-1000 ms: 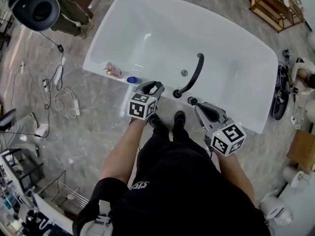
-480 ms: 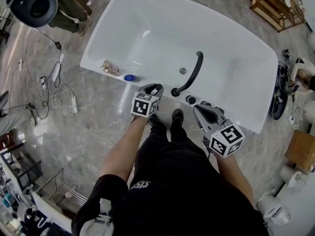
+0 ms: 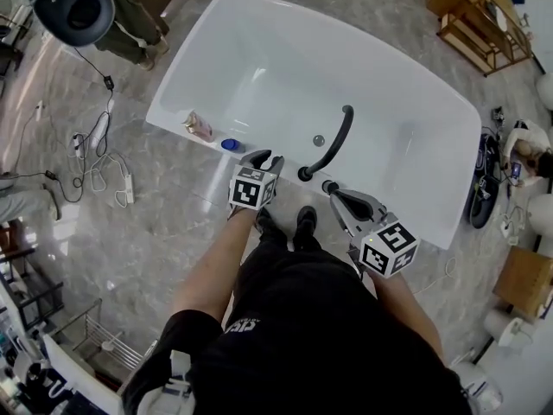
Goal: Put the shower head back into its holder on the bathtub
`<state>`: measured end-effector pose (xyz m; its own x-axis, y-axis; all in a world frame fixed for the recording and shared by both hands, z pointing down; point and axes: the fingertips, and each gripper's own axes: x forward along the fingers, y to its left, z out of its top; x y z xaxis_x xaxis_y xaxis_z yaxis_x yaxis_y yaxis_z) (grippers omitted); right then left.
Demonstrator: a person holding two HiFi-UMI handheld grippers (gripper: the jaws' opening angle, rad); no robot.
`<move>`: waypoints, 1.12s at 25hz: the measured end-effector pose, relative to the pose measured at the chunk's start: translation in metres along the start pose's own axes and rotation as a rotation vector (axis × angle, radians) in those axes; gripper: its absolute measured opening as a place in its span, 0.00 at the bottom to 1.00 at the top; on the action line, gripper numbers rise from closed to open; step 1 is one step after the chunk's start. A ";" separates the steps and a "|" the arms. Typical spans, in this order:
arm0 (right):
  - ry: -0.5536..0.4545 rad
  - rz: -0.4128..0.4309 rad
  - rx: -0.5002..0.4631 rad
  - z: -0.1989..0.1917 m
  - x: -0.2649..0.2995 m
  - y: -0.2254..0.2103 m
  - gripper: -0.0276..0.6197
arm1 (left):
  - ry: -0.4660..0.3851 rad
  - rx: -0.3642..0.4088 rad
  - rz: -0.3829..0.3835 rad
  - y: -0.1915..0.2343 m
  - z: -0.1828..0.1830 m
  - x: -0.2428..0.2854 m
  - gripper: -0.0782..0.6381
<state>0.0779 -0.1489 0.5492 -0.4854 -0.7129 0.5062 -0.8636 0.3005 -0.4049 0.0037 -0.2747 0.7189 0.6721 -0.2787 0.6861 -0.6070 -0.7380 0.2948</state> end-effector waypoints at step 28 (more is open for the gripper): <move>-0.179 0.249 -0.222 0.080 -0.023 0.056 0.07 | -0.451 0.078 0.324 -0.038 0.126 -0.246 0.23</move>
<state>0.0512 -0.1667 0.4541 -0.6698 -0.6940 0.2642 -0.7400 0.5946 -0.3144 -0.0846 -0.2554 0.4552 0.5813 -0.7215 0.3762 -0.7911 -0.6093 0.0539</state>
